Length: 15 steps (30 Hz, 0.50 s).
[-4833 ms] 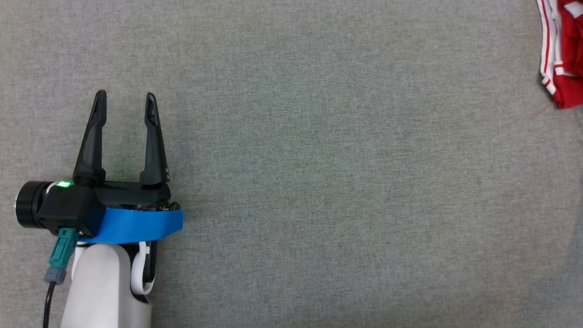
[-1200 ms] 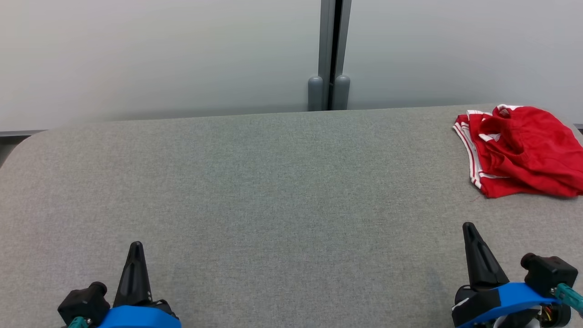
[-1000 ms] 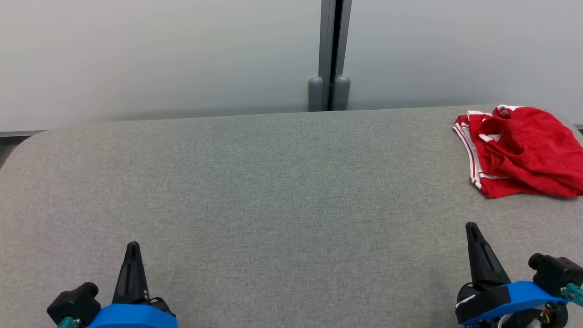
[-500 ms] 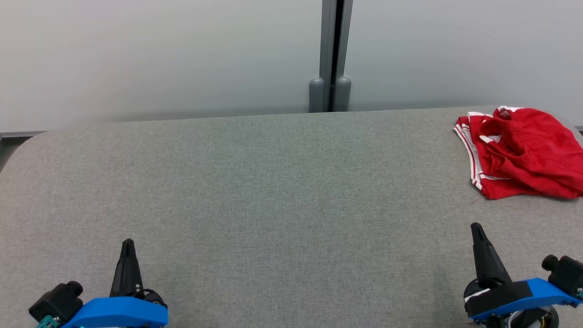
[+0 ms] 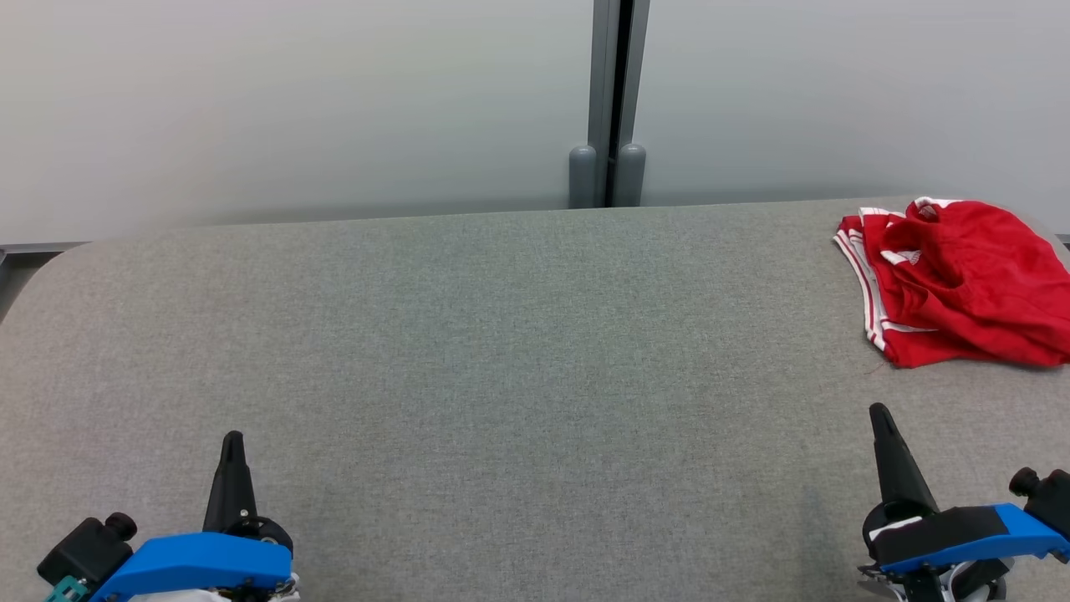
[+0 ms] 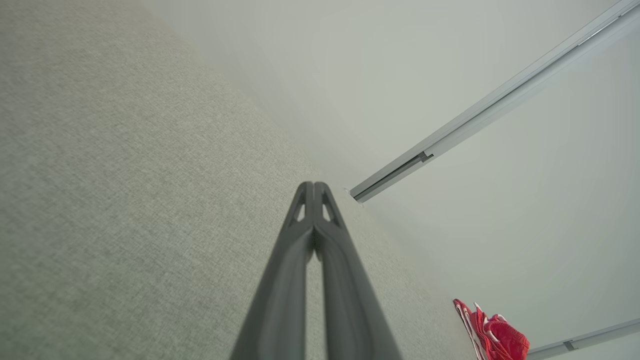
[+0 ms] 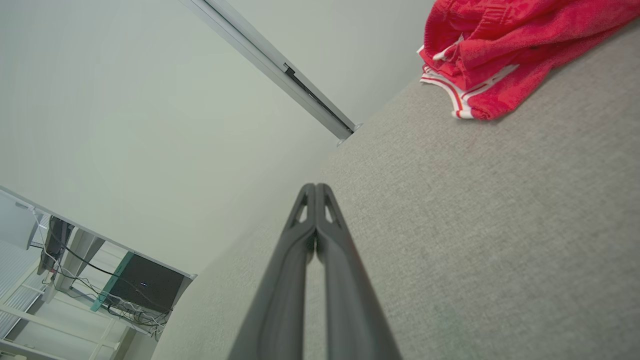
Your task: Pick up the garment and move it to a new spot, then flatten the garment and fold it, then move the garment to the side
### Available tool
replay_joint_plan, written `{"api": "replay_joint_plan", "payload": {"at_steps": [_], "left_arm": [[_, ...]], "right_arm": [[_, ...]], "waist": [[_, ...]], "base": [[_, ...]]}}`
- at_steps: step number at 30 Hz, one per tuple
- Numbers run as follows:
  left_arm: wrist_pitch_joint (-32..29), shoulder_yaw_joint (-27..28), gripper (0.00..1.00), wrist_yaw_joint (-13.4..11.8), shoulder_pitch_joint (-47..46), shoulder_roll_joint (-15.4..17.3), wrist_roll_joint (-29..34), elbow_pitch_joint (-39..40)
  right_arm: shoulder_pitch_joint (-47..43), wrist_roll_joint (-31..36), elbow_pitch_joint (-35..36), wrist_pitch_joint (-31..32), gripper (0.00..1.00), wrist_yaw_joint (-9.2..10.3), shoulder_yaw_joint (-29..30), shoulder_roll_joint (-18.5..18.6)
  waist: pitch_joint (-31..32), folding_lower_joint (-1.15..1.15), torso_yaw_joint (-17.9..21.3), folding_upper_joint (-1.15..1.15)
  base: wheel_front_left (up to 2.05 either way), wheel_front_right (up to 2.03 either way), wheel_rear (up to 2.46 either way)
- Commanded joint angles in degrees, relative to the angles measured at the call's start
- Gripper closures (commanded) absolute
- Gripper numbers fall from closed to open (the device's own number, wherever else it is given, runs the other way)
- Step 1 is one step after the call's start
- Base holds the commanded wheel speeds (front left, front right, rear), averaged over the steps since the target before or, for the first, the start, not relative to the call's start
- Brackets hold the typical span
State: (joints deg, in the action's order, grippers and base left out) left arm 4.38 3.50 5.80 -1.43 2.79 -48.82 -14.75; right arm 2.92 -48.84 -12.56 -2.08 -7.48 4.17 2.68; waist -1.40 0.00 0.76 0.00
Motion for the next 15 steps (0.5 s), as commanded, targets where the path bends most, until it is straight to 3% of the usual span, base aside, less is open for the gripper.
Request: {"api": "replay_joint_plan", "payload": {"at_steps": [1, 15], "left_arm": [[-0.57, 0.58, 1.00, 0.28, -1.75, 0.12, -2.47, 0.79], [-2.98, 1.11, 1.00, 0.70, -2.56, 0.12, -11.97, 0.83]], "right_arm": [[1.47, -2.57, 0.38, 0.54, 1.00, -0.02, 0.32, 0.22], [2.06, -12.02, -0.01, 2.43, 1.00, -0.02, 0.82, 0.25]], "waist": [[0.03, 0.00, -0.02, 0.00], [0.24, 0.00, -0.15, 0.00]], "base": [[0.00, 0.00, 0.00], [0.00, 0.00, 0.00]]}}
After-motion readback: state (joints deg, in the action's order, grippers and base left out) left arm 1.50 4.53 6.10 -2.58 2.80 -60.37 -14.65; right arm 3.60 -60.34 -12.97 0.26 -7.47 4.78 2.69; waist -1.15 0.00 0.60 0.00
